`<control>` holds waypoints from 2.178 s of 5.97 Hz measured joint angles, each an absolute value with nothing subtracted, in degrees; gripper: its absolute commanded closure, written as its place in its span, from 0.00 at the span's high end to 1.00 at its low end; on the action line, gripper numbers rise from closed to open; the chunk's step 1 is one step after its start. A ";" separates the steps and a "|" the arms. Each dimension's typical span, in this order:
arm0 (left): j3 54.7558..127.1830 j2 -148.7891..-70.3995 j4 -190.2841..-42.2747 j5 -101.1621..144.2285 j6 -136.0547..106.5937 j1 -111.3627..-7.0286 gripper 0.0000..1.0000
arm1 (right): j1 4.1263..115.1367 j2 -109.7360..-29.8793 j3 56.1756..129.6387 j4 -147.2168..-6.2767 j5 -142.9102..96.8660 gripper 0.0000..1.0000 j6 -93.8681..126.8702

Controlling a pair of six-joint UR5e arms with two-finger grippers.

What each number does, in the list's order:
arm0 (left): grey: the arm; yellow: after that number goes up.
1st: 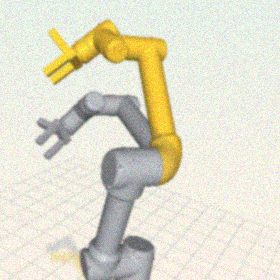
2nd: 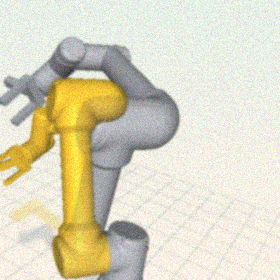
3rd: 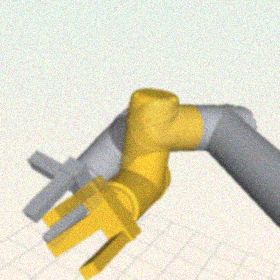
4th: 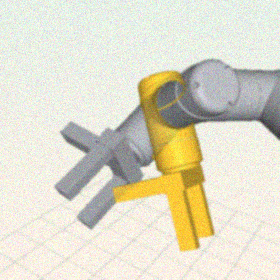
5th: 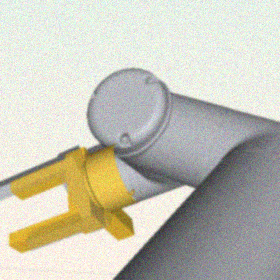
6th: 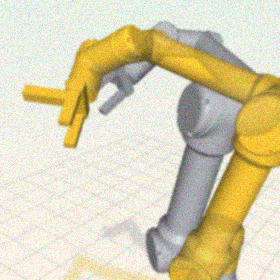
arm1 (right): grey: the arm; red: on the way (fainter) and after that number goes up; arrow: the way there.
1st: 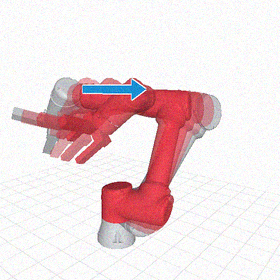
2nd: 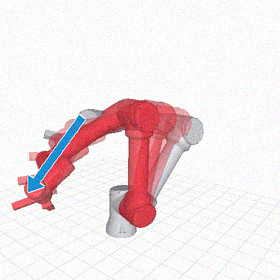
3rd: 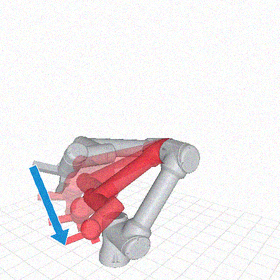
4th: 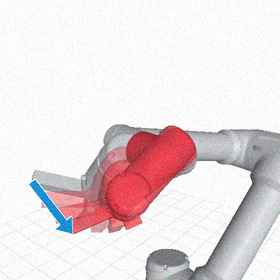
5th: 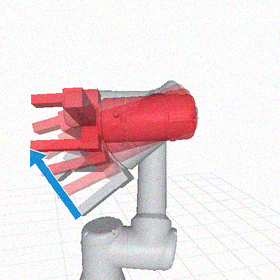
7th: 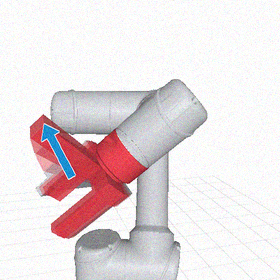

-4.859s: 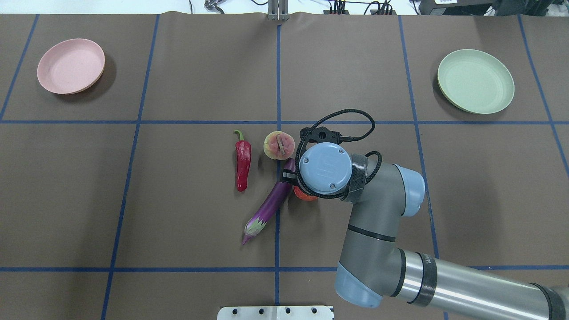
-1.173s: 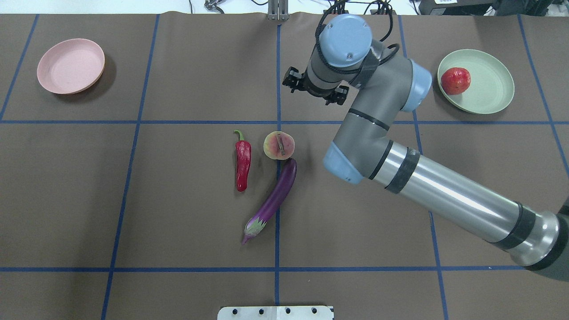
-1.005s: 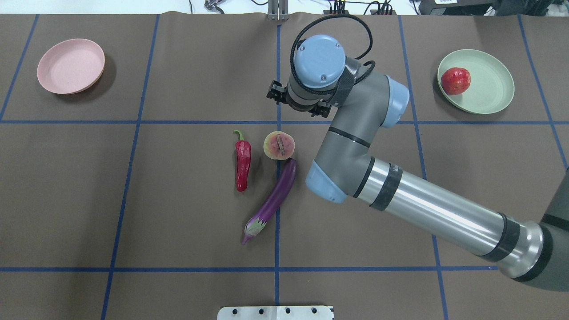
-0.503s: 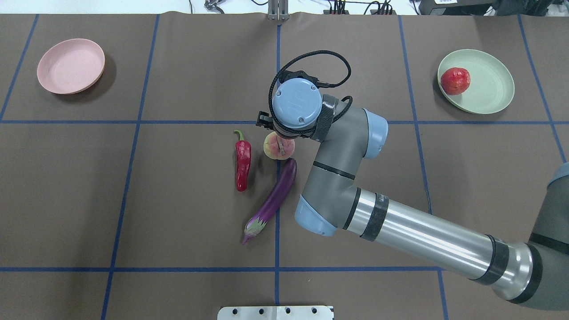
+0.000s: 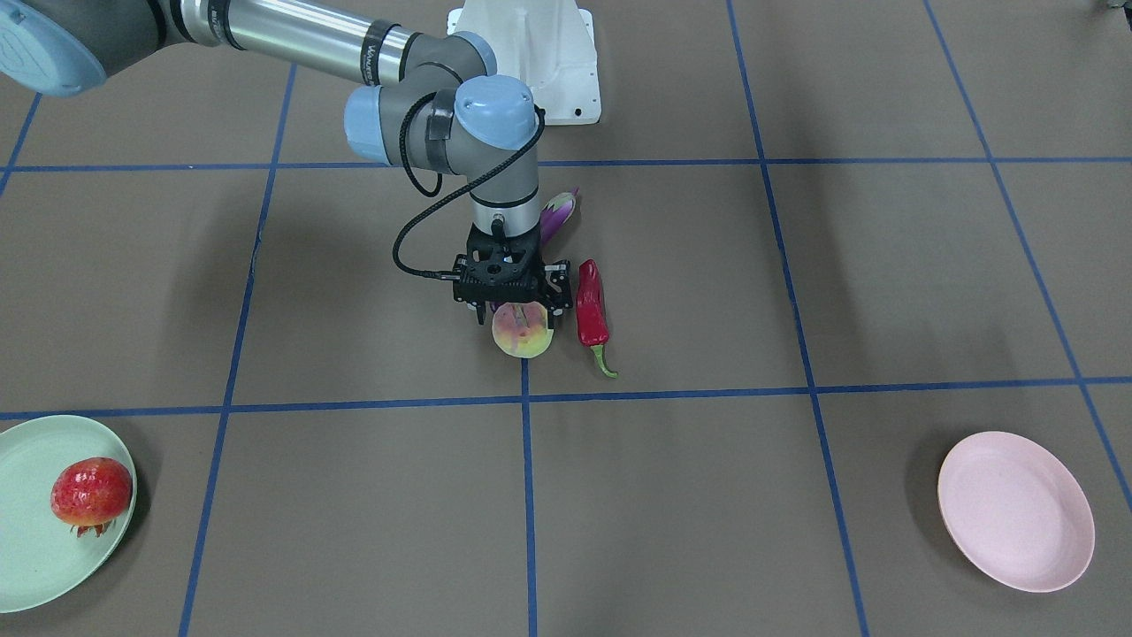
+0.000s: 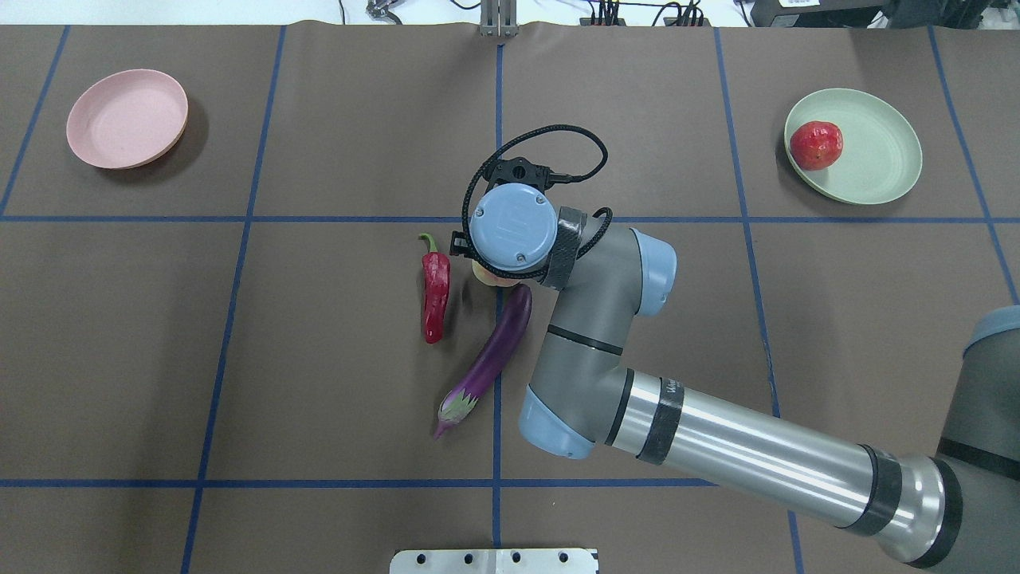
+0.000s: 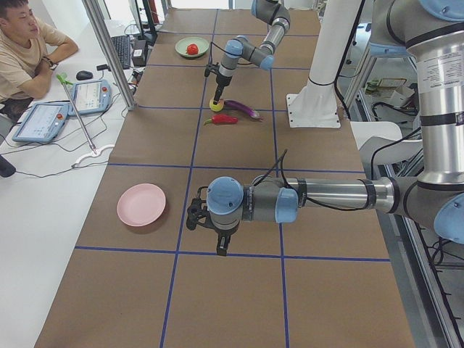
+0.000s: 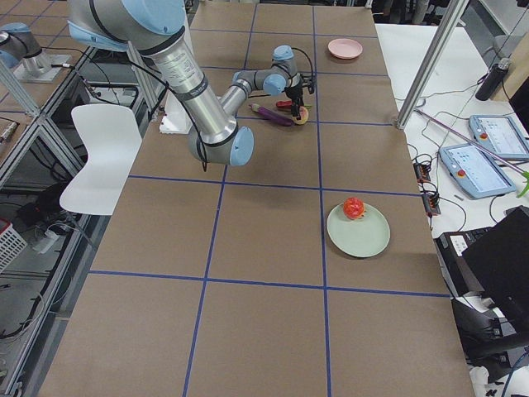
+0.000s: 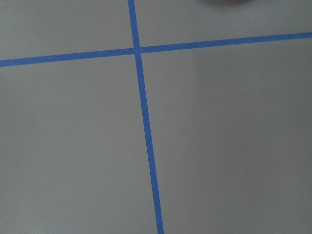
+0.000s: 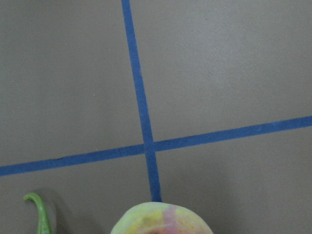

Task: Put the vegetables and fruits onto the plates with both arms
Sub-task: 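Lower and close the right gripper on the peach, then carry the peach to the green plate beside the pomegranate, release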

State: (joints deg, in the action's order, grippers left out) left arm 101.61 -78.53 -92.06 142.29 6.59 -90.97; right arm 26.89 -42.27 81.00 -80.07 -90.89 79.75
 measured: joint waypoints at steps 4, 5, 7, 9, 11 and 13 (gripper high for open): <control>101.54 -78.54 -92.02 142.29 6.59 -90.90 1.00 | 26.22 -42.28 81.49 -79.74 -90.54 0.00 79.59; 101.54 -78.55 -92.02 142.29 6.59 -90.89 1.00 | 26.25 -42.41 82.39 -79.49 -90.62 0.00 79.91; 101.59 -78.57 -92.05 142.30 6.59 -90.88 1.00 | 27.98 -42.97 85.59 -79.66 -90.88 0.00 79.86; 101.60 -78.57 -92.10 142.30 6.59 -90.88 1.00 | 34.34 -46.03 88.02 -79.73 -92.09 0.00 76.38; 101.70 -78.58 -92.20 142.29 6.59 -90.88 1.00 | 46.99 -51.79 88.07 -79.40 -104.13 0.00 61.59; 101.77 -78.57 -92.76 142.34 6.59 -90.81 1.00 | 60.48 -59.01 86.86 -79.29 -117.26 0.00 41.65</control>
